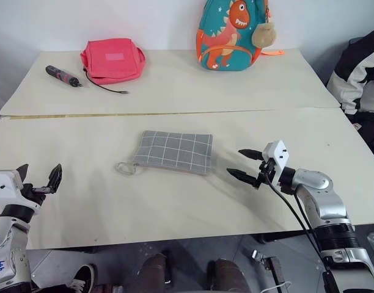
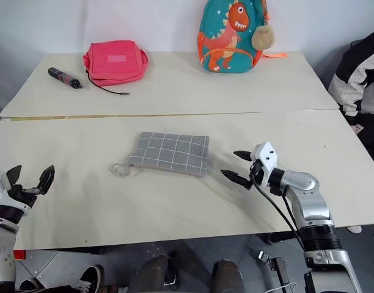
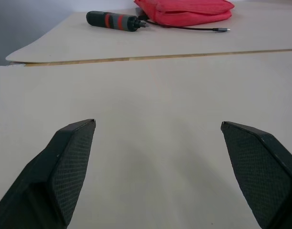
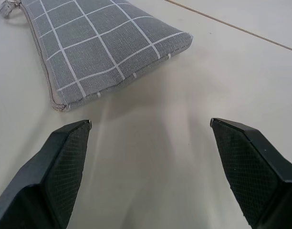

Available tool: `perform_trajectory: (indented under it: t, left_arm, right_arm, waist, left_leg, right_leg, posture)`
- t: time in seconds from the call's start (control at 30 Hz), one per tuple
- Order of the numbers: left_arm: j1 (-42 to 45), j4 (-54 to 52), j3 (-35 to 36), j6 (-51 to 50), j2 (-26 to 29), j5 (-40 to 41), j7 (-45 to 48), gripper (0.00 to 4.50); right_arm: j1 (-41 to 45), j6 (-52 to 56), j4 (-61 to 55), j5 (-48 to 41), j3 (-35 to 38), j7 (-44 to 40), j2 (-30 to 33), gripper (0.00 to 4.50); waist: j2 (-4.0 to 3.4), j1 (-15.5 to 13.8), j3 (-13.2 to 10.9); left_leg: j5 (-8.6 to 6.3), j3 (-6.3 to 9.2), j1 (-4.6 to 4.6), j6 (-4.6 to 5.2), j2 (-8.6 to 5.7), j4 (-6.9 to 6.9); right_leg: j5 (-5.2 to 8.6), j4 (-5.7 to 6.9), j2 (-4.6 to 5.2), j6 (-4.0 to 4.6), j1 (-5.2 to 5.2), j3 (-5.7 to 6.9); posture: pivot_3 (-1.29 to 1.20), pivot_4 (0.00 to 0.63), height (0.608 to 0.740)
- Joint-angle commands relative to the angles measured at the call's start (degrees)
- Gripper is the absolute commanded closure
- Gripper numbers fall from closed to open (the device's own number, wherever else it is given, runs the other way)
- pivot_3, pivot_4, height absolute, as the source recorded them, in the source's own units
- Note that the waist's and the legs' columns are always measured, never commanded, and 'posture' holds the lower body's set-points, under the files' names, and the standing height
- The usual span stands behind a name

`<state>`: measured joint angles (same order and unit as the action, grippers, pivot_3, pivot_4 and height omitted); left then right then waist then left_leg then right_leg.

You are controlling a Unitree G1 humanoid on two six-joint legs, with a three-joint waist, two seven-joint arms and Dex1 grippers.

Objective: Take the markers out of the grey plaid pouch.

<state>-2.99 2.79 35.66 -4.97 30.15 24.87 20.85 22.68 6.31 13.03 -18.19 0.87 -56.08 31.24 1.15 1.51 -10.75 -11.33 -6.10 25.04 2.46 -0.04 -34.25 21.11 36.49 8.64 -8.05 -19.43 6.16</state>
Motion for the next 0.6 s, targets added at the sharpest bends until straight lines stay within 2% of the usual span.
perform_trajectory:
  t: [0.03,0.37,0.47,0.6]
  left_arm:
    - [-0.2,-1.7,0.7,0.4,0.8,-0.7,-0.7,0.02]
    - [2.5,-0.9,-3.1,2.6,2.3,-3.7,1.4,0.02]
    - [3.6,-0.1,-4.8,4.0,2.7,-5.8,1.9,0.00]
    - [7.3,3.4,-8.0,7.7,4.0,-9.1,3.3,0.00]
  right_arm:
    - [0.7,-0.5,-1.6,-0.4,1.4,0.1,0.6,0.30]
    - [3.5,1.7,-6.4,-1.1,0.5,5.4,-4.3,0.30]
    - [5.1,1.1,-6.1,-0.3,-0.1,8.3,-7.5,0.87]
    - [8.0,-1.9,-2.0,6.6,-3.4,15.6,-12.4,2.24]
  waist:
    - [0.00,0.0,0.0]
    - [0.00,0.0,0.0]
    - [0.00,0.1,0.0]
    - [0.00,0.0,0.0]
  left_leg:
    - [0.00,0.00,0.00,0.00,0.00,0.00]
    - [0.00,0.00,0.01,-0.02,0.01,0.00]
    - [-0.01,0.00,0.00,-0.03,0.00,0.01]
    - [-0.01,0.00,0.01,-0.06,-0.01,0.01]
  right_leg:
    - [0.00,0.00,0.00,0.00,0.00,0.00]
    - [0.00,0.02,-0.02,0.00,-0.02,0.00]
    - [0.00,0.03,-0.02,0.00,-0.03,0.00]
    - [0.00,0.06,-0.04,0.00,-0.06,0.00]
  posture:
    - [0.00,0.150,0.740]
    - [0.00,0.150,0.740]
    - [0.00,0.150,0.740]
    - [0.00,0.150,0.740]
